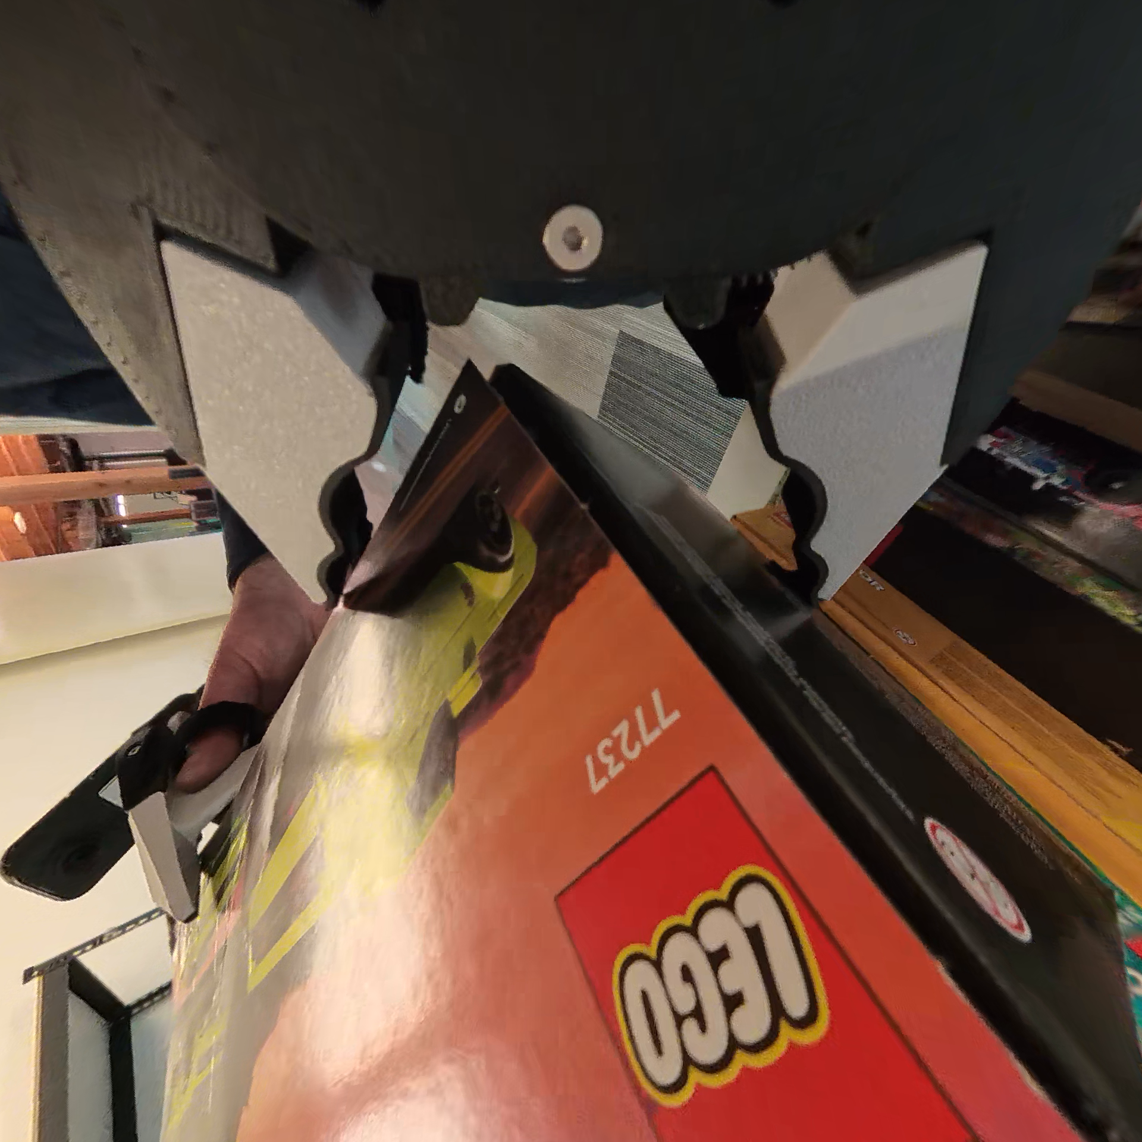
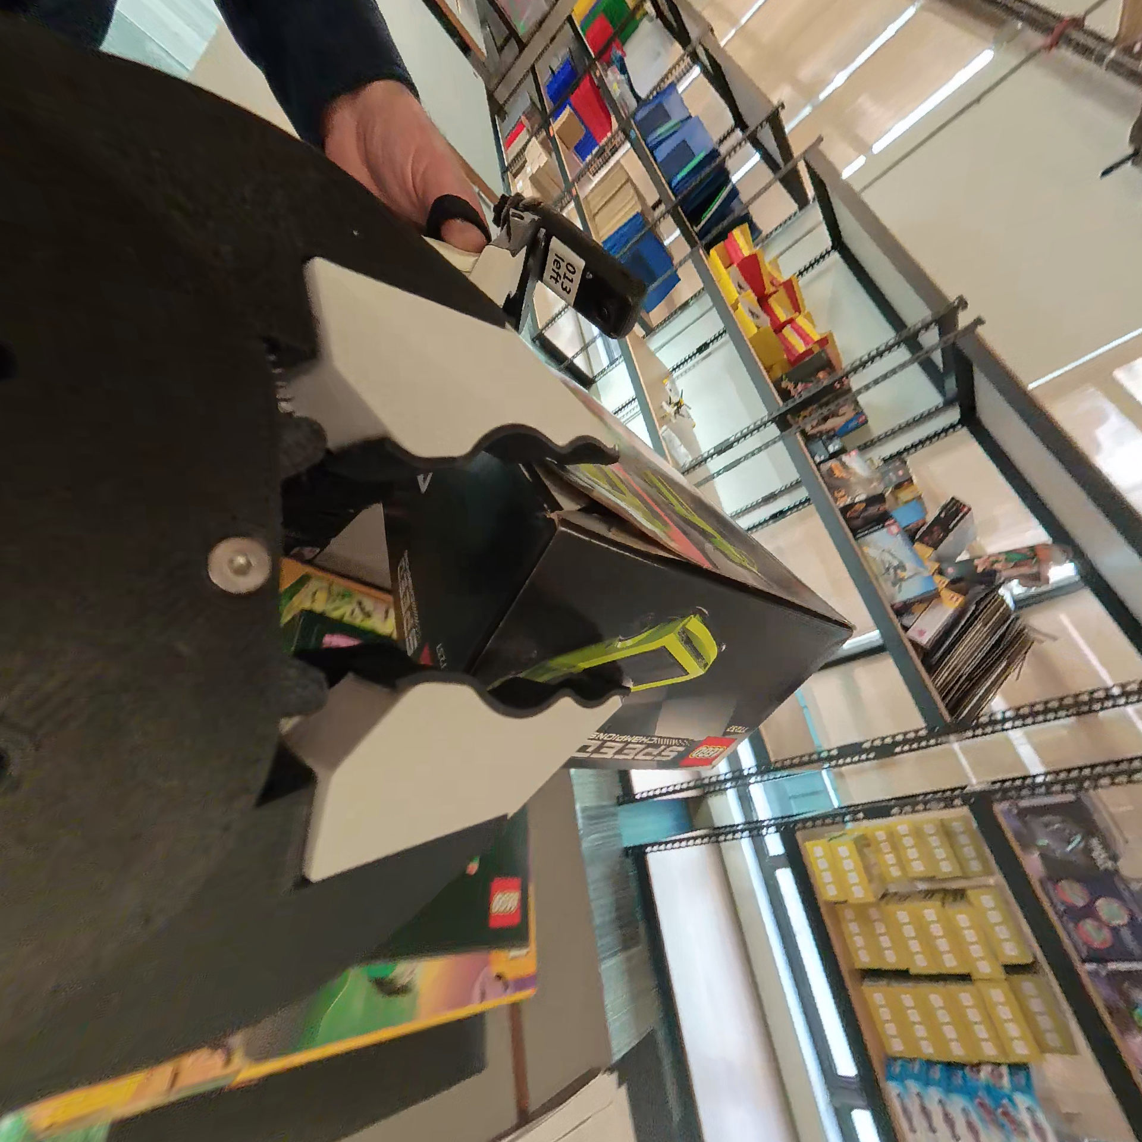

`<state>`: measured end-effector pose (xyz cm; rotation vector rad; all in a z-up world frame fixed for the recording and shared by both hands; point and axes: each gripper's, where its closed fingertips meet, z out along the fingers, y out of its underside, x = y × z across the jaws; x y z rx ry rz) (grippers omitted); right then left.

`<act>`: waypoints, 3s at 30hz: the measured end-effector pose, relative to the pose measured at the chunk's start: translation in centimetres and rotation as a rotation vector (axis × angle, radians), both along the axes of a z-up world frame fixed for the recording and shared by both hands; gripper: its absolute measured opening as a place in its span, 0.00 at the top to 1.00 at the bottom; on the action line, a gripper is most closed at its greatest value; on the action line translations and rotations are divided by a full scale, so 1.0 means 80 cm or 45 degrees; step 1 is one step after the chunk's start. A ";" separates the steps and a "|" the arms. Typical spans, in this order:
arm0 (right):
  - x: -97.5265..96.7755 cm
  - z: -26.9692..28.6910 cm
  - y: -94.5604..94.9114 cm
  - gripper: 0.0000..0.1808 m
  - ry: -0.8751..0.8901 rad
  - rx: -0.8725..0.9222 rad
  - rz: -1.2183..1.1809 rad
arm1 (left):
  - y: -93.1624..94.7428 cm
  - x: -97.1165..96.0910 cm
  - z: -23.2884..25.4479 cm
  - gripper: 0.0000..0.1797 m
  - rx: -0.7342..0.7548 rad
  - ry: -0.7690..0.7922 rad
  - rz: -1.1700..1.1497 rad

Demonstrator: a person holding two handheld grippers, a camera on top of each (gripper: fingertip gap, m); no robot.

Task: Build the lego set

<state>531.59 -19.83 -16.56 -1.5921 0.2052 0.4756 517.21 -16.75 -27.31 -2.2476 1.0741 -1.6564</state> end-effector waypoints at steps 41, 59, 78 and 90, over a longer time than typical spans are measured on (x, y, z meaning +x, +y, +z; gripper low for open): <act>-0.363 -0.191 0.010 0.43 0.434 -0.583 0.905 | -0.003 -0.436 -0.074 0.13 -0.544 -0.098 0.577; -0.359 -0.226 0.012 0.47 0.500 -0.618 0.834 | 0.048 -0.452 -0.075 0.15 -0.473 -0.075 0.559; 0.072 -0.225 0.000 0.46 0.083 -0.545 -0.157 | -0.039 -0.081 0.193 0.21 0.124 -0.360 -0.091; 0.082 -0.296 -0.003 0.54 0.244 -0.641 -0.044 | -0.039 0.121 -0.129 0.12 -0.203 0.275 0.069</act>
